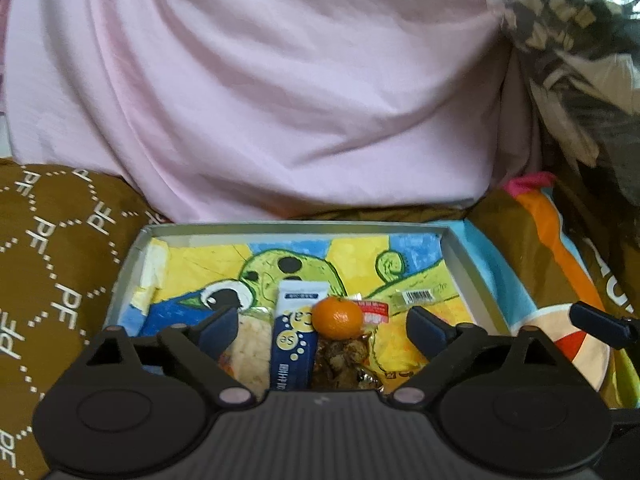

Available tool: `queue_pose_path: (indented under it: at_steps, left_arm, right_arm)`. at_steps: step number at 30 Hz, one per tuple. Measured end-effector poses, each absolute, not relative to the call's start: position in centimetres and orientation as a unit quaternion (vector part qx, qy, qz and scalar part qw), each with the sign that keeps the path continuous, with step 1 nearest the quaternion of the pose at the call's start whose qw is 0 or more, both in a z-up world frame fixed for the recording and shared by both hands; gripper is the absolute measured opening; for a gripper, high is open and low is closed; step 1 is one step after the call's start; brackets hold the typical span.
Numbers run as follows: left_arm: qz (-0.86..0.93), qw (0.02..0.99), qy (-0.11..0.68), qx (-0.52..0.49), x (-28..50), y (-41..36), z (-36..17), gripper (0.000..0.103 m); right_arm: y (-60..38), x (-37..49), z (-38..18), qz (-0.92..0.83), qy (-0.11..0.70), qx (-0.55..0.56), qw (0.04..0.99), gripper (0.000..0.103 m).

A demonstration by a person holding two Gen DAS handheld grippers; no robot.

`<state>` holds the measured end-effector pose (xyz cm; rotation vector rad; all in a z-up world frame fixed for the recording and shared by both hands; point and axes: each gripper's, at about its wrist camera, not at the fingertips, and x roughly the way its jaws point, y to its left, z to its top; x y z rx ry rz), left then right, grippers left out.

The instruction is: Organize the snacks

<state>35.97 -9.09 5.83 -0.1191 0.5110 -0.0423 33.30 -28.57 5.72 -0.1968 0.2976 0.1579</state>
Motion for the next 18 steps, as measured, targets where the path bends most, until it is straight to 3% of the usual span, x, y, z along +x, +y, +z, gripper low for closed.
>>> queue_pose_path:
  at_steps: [7, 18]
  left_arm:
    - [-0.004, 0.972, 0.225, -0.061, 33.3, -7.8, 8.0, 0.102]
    - [0.012, 0.980, 0.191, -0.058, 28.4, -6.3, 10.4, 0.103]
  right_arm:
    - [-28.3, 31.0, 7.9, 0.077, 0.129, -0.100, 0.984, 0.096]
    - [-28.2, 27.4, 10.9, 0.080, 0.123, -0.073, 0.986, 0.100]
